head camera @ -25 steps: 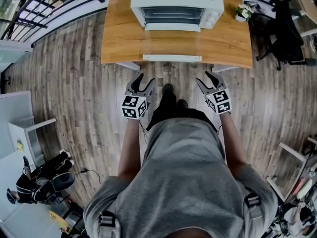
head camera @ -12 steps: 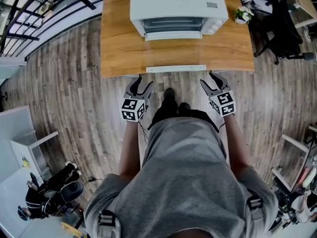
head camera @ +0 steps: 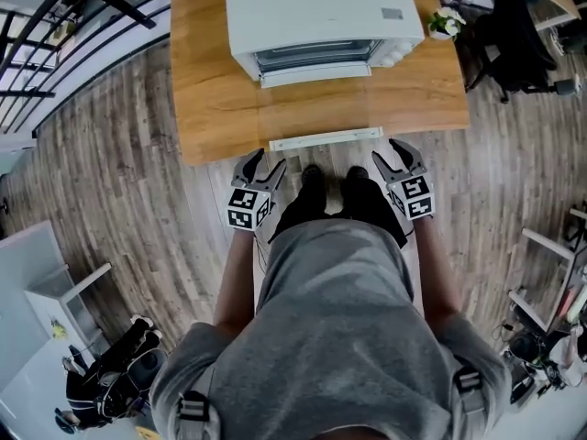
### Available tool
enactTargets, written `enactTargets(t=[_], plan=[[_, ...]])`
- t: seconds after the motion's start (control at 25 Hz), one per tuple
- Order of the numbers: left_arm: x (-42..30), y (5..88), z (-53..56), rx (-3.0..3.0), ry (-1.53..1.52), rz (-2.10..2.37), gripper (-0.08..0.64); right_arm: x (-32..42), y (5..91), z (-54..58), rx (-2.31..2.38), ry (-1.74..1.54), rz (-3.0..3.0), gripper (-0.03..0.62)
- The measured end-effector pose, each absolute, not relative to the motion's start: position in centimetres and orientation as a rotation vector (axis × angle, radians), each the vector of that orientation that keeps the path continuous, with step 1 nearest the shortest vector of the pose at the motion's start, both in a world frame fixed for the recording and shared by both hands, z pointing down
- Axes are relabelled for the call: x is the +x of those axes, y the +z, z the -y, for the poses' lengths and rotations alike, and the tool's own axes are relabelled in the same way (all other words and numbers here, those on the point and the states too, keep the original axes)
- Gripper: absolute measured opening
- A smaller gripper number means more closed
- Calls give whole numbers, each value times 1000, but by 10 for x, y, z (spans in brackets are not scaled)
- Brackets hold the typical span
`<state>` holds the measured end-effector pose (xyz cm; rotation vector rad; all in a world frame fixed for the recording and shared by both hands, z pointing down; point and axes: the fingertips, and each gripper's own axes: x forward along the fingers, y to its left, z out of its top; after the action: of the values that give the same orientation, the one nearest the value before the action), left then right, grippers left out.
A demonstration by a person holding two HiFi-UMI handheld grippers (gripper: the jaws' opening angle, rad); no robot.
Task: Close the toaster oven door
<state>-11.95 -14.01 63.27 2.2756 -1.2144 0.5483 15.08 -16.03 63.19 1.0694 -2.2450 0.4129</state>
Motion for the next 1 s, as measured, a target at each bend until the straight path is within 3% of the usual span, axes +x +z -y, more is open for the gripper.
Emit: enactTargets(t=[1.0], plan=[[-115, 720, 148, 2191, 733, 1150, 259, 172, 723, 176, 986, 572, 2168, 206]])
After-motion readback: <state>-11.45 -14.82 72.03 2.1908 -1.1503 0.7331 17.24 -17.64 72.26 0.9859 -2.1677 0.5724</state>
